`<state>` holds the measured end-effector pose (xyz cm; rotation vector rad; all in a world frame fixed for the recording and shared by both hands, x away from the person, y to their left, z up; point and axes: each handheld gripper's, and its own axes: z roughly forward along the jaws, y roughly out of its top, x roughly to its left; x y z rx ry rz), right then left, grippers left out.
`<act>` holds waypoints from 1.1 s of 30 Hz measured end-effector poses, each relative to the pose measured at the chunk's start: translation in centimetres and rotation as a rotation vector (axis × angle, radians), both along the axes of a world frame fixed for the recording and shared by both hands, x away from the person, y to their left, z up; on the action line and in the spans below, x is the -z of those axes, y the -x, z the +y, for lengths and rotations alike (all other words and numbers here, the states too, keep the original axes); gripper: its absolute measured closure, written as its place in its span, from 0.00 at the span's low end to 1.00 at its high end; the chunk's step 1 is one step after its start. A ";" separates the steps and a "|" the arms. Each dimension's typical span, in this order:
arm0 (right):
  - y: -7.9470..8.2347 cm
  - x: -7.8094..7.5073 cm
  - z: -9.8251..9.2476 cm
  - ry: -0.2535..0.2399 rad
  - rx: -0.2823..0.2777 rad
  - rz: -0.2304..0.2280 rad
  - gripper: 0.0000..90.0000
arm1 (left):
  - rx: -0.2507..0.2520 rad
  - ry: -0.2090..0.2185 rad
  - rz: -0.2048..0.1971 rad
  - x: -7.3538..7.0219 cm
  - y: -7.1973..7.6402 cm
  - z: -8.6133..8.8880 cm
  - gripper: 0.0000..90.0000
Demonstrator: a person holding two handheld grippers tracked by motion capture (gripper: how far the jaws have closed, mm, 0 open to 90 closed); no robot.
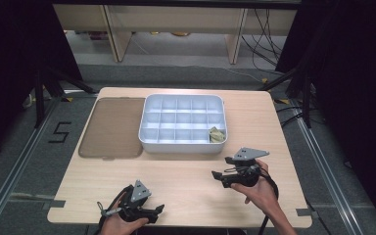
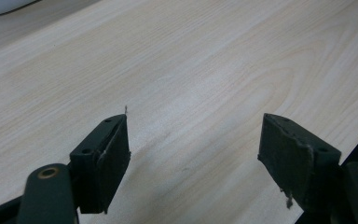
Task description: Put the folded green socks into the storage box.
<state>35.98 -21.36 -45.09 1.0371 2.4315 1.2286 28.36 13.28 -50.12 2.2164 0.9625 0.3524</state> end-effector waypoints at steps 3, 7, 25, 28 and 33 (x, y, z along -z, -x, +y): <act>0.2 0.2 -0.1 0.007 -0.007 -0.004 0.29 | -0.002 0.006 -0.001 0.0 0.0 0.0 0.26; 0.6 0.6 0.0 0.007 -0.013 0.000 0.29 | -0.006 0.007 -0.002 0.0 0.0 0.0 0.26; 2.2 1.8 -0.7 -0.017 -0.041 -0.010 0.18 | -0.005 0.003 -0.002 0.0 0.1 0.0 0.26; 2.5 2.0 -0.9 -0.018 -0.046 -0.014 0.18 | -0.005 0.003 -0.003 0.0 0.1 0.0 0.26; 3.1 2.5 -1.2 -0.016 -0.055 -0.021 0.18 | -0.008 0.008 0.001 0.0 0.1 -0.1 0.26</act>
